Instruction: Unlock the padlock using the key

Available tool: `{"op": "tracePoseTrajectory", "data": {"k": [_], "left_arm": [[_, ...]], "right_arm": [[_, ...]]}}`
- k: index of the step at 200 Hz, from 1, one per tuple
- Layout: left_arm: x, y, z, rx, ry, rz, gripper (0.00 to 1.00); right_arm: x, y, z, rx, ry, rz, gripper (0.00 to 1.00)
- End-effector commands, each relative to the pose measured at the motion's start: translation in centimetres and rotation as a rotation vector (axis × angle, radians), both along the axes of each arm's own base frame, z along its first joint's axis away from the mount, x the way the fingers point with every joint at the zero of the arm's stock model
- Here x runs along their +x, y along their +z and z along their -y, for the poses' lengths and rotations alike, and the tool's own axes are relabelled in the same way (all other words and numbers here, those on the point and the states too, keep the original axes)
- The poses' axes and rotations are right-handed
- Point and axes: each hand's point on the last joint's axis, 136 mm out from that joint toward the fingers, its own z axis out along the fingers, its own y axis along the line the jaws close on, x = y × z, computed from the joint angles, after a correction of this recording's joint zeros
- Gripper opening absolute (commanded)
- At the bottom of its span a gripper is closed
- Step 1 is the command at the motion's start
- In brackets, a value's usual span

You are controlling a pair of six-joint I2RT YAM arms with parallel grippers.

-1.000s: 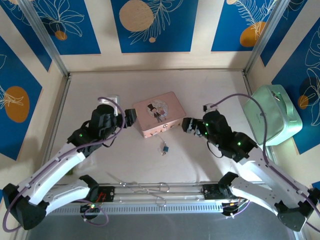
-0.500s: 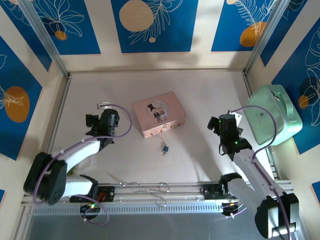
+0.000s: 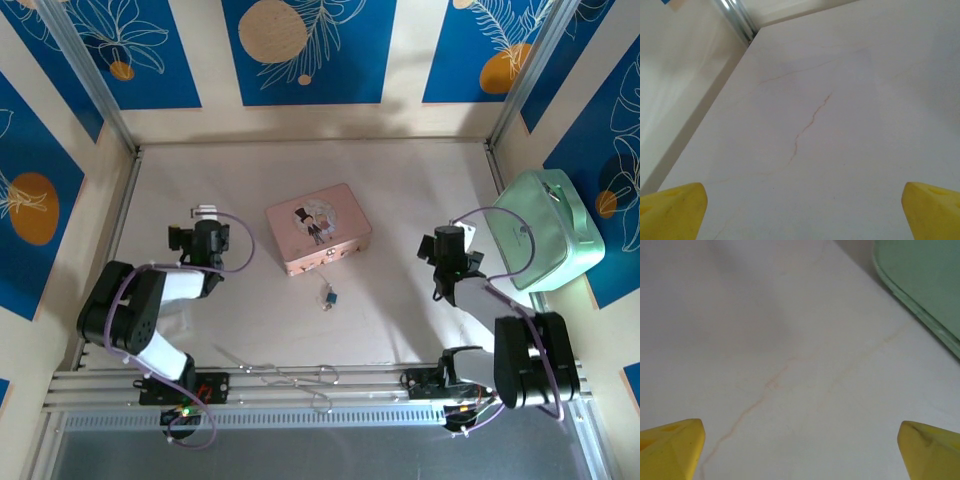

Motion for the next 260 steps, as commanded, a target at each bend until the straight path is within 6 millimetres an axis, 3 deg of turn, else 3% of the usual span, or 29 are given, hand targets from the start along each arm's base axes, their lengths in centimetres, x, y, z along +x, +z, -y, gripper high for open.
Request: {"op": "tracePoseTrajectory", "data": {"k": [1,39,63,72,83,260], "left_arm": [[0.9,1.2,0.6,-0.067,-0.06,0.064,0.99],[0.7,0.7,0.9,-0.149,-0.14,0.072,0.99],[-0.1,-0.1,2.0,-0.21,-0.25,0.099,0.99],[0.0,0.3,1.3,-0.195,-0.228,0.171,0.99],[-0.2,-0.4,1.3,-0.22,-0.219,0.099,0.99],[0.0,0.0,1.5,-0.205,-0.236,0.135,0.99]], "right_arm": [[4.7,3.8,-2.8,0.016,0.164,0.209,0.99],[8.2,3.0,-6.8,0.013,0.448,0.232,0.99],[7.1,2.7,-5.5,0.175,0.483,0.321,0.99],[6.7,2.5,-6.0,0.168,0.514,0.363,0.99],[6.8,2.0,-5.9,0.168,0.497,0.306,0.99],[7.2,2.0,-6.4,0.118,0.499,0.293,0.99]]}}
